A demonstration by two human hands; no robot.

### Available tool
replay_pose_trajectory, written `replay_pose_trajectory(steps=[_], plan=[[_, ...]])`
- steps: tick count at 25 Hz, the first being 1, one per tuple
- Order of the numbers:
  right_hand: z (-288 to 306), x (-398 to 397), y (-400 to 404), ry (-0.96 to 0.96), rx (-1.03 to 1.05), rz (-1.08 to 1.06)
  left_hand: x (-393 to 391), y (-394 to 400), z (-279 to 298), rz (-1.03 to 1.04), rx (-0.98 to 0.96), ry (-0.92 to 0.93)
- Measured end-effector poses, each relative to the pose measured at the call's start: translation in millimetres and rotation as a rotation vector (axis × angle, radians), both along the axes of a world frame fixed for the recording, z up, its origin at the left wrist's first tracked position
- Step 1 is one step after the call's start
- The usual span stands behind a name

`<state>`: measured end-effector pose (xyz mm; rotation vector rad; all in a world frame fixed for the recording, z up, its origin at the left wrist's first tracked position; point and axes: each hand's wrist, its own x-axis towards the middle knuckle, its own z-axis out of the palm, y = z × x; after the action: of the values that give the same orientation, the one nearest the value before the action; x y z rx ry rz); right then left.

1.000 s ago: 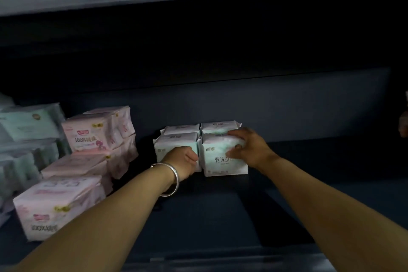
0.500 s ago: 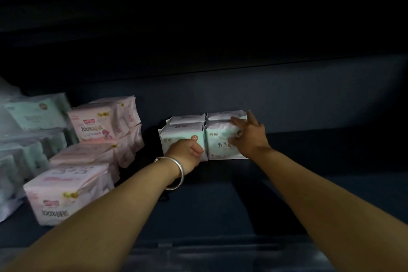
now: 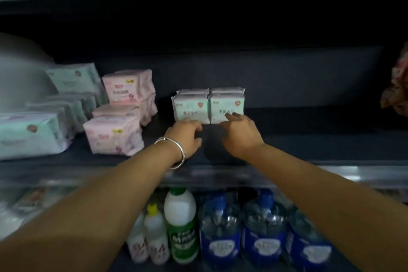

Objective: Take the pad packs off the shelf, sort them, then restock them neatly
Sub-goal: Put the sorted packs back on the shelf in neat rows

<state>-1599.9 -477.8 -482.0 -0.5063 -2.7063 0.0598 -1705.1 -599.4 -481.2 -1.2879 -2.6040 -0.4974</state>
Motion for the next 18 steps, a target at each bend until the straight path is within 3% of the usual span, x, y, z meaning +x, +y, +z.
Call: replay_pose_trajectory(steps=[5, 9, 18], plan=[[-35.3, 71.2, -69.1, -0.009, -0.010, 0.080, 73.5, -70.2, -33.2, 0.047, 0.023, 0.132], [-106.8, 118.9, -116.3, -0.105, -0.068, 0.157, 116.6, -121.6, -99.6, 0.058, -0.003, 0.023], [-272.9, 173.9, -167.0, -0.582, -0.437, 0.366, 159.6, -183.8, -270.2, 0.061, -0.474, -0.243]])
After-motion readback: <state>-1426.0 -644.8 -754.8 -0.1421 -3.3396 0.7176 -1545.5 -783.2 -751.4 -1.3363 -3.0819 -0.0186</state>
